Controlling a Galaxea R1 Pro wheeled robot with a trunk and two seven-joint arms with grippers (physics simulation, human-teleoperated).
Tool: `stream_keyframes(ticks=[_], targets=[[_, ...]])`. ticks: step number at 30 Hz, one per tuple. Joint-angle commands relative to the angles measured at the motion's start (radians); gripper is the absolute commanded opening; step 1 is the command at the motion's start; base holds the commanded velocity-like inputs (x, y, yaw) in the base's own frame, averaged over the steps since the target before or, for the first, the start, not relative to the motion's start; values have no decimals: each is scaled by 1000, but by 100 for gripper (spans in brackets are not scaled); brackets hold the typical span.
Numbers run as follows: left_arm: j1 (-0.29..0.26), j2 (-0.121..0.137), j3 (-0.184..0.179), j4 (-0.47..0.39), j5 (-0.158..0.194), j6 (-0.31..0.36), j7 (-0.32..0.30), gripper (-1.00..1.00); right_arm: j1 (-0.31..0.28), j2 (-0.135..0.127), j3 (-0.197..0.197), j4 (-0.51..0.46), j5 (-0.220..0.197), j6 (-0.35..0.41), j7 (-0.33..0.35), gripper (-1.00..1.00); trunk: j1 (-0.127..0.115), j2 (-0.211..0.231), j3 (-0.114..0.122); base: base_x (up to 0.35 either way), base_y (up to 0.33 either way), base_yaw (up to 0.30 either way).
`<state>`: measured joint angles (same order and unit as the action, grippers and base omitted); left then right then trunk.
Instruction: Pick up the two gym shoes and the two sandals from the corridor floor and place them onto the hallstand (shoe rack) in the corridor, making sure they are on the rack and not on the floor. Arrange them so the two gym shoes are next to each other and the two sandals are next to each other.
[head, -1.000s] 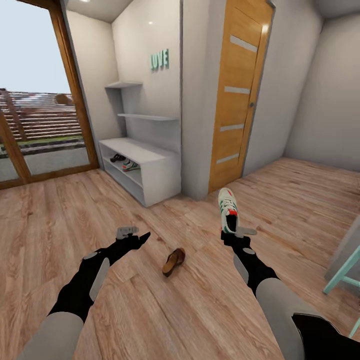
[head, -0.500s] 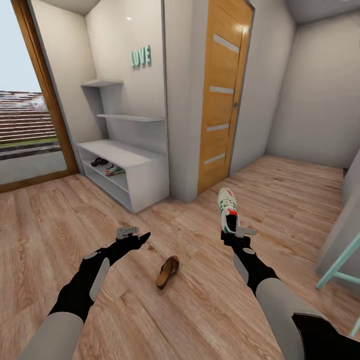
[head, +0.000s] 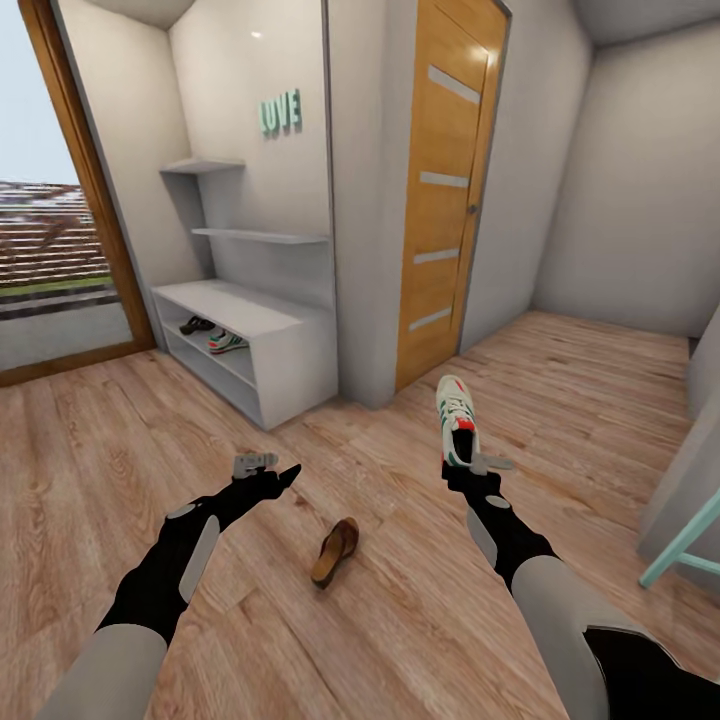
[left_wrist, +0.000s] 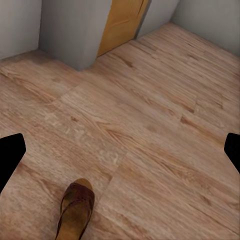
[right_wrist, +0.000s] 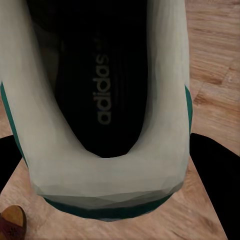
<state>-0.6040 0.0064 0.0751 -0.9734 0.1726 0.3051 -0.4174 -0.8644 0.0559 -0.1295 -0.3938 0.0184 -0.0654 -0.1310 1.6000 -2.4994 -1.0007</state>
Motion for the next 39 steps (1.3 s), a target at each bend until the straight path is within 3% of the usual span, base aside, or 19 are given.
stream_keyframes(ticks=[1, 16, 23, 33, 39], targets=[[0, 0, 2, -1, 10, 9, -3, 100, -1, 1, -4, 0, 2, -4, -1, -100, 0, 0, -1, 72, 0, 0], [0, 0, 3, -1, 10, 9, -3, 100, -1, 1, -4, 2, 4, -4, -1, -100, 0, 0, -1, 4, 0, -245], [0, 0, 3, -1, 10, 9, -3, 100, -1, 1, -4, 2, 5, -4, -1, -100, 0, 0, -1, 11, 5, -73], [0, 0, 3, -1, 10, 9, -3, 100, -1, 1, -3, 2, 5, -4, -1, -100, 0, 0, -1, 208, 178, -20], [0, 0, 3, 1, 7, 8, -2, 100, -1, 1, -3, 2, 5, -4, -1, -100, 0, 0, -1, 244, 215, -239]])
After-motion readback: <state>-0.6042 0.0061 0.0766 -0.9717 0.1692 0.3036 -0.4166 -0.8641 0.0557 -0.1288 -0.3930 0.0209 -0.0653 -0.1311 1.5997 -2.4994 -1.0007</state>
